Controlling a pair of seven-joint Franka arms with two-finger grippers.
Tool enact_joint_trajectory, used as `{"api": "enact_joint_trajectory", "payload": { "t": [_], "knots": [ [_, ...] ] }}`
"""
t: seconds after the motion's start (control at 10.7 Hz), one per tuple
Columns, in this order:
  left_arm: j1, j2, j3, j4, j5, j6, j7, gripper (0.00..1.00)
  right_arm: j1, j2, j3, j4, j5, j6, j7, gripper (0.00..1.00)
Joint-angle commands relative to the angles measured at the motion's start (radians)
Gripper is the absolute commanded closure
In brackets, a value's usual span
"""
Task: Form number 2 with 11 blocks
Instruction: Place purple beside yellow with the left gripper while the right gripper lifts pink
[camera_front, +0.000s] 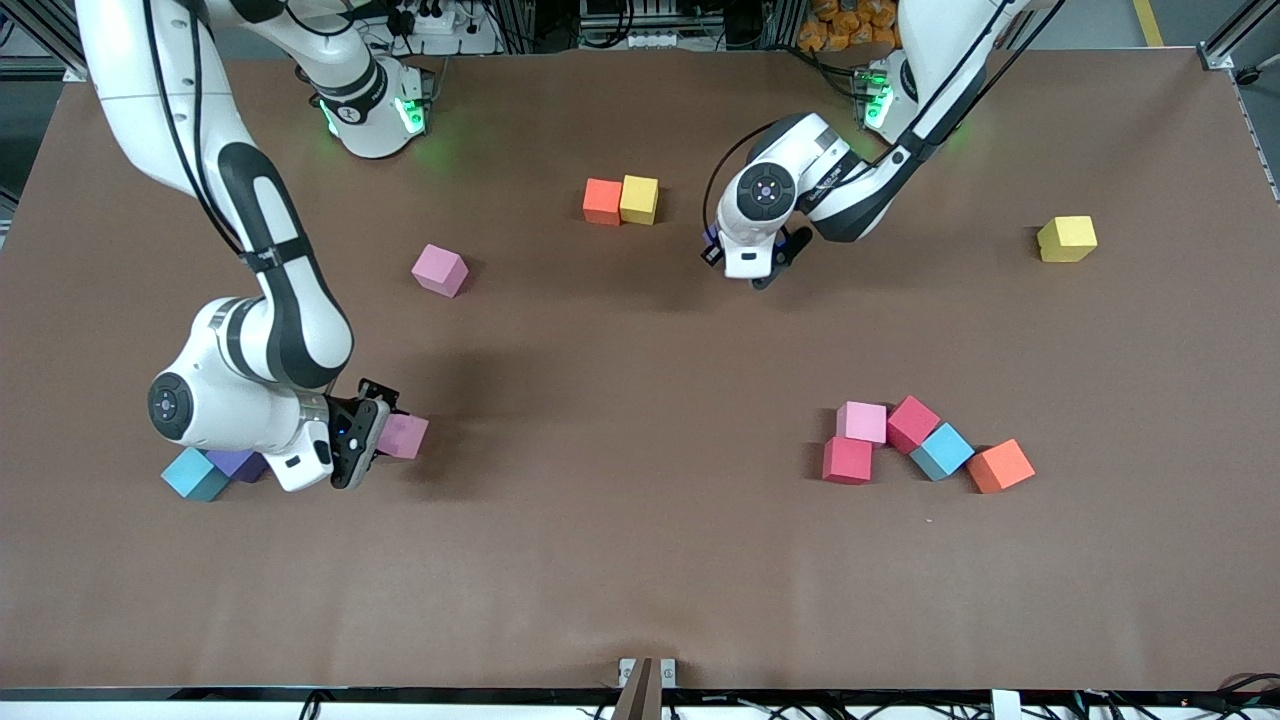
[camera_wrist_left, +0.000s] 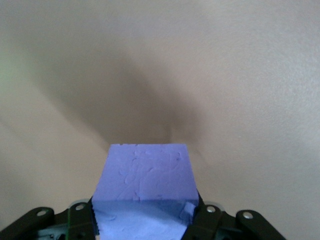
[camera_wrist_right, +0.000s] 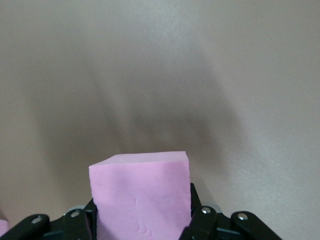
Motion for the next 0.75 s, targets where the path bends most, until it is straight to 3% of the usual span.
{"api": "enact_joint_trajectory", "payload": {
  "t": [0.0,0.28,0.56,0.65],
  "knots": [
    [-0.007,-0.023,-0.046,-0.019,-0.023,0.061,-0.299,0.60,0.021,-0.046,0.001,-0.022,0.015,-0.031,0.092,0.69],
    [-0.015,-0.026,-0.056,-0.034,-0.023,0.097,-0.446,0.59,0.048,-0.069,-0.001,-0.040,0.013,-0.043,0.171,0.69],
    [-0.009,-0.049,-0.066,-0.141,-0.023,0.303,-0.526,0.59,0.098,-0.110,-0.002,-0.062,0.006,-0.057,0.329,0.68],
    [-0.010,-0.049,-0.075,-0.149,-0.023,0.313,-0.548,0.57,0.111,-0.121,-0.002,-0.073,0.002,-0.057,0.372,0.67]
  ]
}}
